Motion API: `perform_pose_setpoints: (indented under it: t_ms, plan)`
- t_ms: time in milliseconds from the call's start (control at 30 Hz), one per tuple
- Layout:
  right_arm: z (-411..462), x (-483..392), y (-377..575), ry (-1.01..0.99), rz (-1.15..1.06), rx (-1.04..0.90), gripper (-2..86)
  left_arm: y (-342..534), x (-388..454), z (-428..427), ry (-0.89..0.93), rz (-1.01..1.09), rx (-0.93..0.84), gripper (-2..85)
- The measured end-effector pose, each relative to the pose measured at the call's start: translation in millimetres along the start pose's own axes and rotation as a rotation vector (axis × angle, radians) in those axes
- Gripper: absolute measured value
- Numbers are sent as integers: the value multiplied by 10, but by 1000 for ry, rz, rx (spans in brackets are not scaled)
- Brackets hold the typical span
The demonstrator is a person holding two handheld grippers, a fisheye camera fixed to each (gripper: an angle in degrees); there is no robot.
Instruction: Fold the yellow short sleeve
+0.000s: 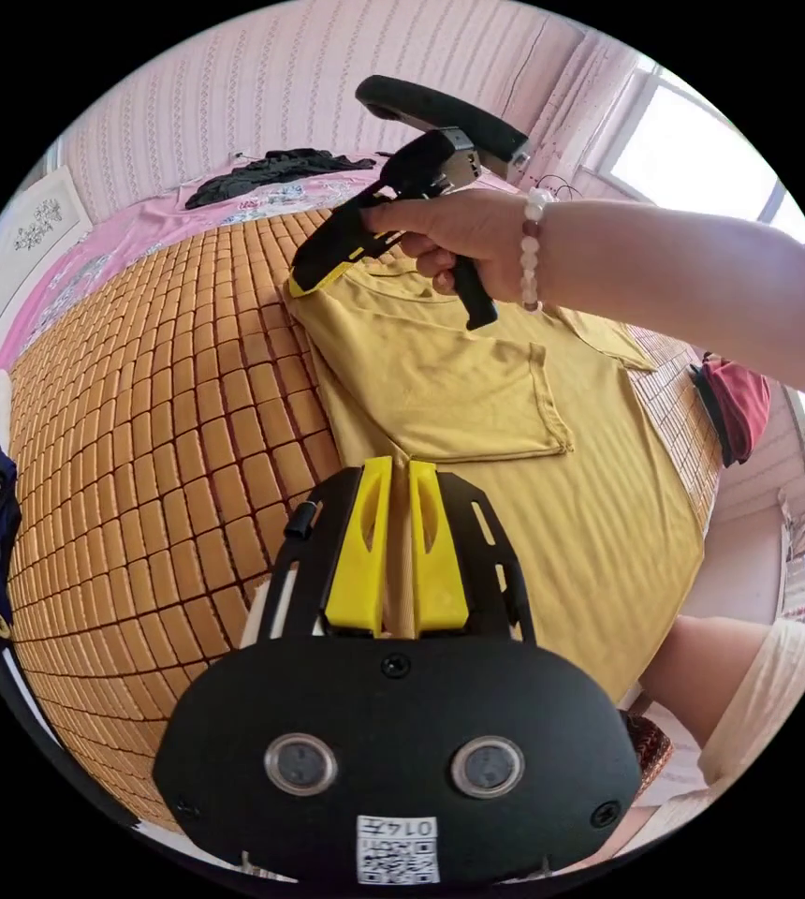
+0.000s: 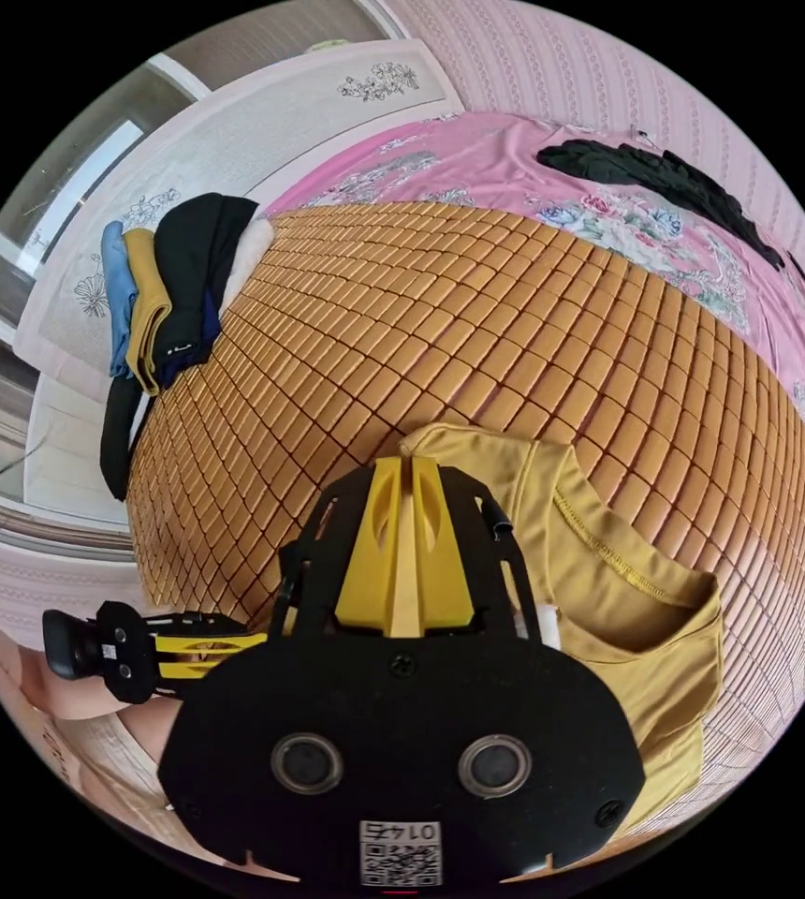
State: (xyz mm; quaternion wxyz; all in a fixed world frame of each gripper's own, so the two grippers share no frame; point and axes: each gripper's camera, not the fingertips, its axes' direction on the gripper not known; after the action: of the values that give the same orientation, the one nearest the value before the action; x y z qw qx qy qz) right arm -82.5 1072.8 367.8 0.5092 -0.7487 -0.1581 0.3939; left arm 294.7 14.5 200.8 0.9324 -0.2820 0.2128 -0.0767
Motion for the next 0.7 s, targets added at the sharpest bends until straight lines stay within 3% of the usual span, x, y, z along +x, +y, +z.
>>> perform_pose_setpoints:
  t_ms: [300,433,500,567,633,700]
  plan:
    - [-249,-143,-258,49,-103,-83,38,87,-402,11,-57,-211,38,27]
    - [-843,-67,74,119,-67,35,52,161,-450,-11,-56,-225,46,54]
    - [-1219,-92,455,200,-82,147,37,178,-412,-67,-35,-201,54,55]
    - [-1619,-236,1171,422,-140,336,15,148,-336,-97,-3,-162,65,54]
    - [-1749,-218,1677,584,-48,366,2,69,-215,-86,33,-108,64,53]
    - [-1821,-108,2105,671,74,273,-2,-105,-3,-5,84,-26,60,53]
